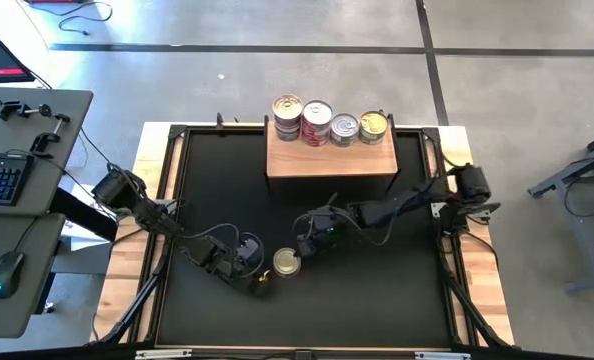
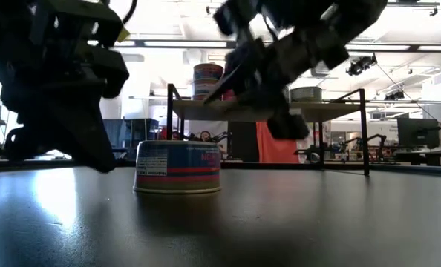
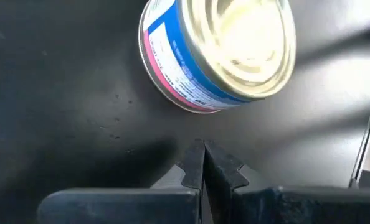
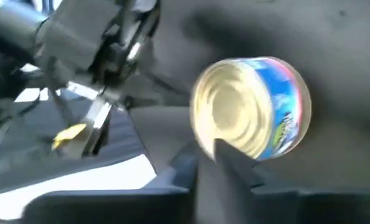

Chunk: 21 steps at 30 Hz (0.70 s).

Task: Stack canned seafood by type on shelf
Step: Stack the blue-pink can on top of the blue-pink tuna can on the shelf

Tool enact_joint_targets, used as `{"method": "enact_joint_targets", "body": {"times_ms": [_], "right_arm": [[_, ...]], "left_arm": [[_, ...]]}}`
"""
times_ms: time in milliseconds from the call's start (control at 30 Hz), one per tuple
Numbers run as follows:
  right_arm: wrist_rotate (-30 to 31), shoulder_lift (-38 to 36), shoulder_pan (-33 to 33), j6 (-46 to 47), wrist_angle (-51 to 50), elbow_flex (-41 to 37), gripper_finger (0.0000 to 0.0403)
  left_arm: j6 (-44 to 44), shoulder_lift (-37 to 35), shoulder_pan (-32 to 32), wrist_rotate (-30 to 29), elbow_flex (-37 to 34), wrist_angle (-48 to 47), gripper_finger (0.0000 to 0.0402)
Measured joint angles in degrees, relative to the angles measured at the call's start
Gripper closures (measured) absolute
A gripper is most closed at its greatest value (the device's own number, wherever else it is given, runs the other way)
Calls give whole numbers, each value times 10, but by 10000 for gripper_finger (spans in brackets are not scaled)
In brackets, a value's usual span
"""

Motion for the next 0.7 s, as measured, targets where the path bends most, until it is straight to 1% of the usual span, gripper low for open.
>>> {"method": "enact_joint_targets", "body": {"times_ms": [33, 67, 133, 233, 300, 400, 567, 700], "right_arm": [[-4, -10, 0, -7, -4, 1, 364], [-2, -18, 2, -16, -20, 2, 382], [13, -23, 3, -13, -73, 2, 387], [64, -13, 3, -4, -149, -1, 399], [80, -4, 1, 4, -139, 0, 400], [83, 14, 1, 12, -110, 2, 402], [88, 40, 10, 38, -103, 3, 403], [94, 53, 17, 60, -83, 2, 403]], "left_arm": [[3, -2, -2, -5, 0, 0, 401], [4, -4, -3, -11, 0, 3, 401], [2, -3, -3, -25, 1, -1, 401], [17, 4, 5, -28, 0, 3, 401], [22, 8, 11, -27, 0, 2, 401], [27, 17, 21, -24, 0, 17, 401], [73, 24, 43, 4, 0, 39, 401], [89, 28, 61, 7, 0, 50, 401]]}}
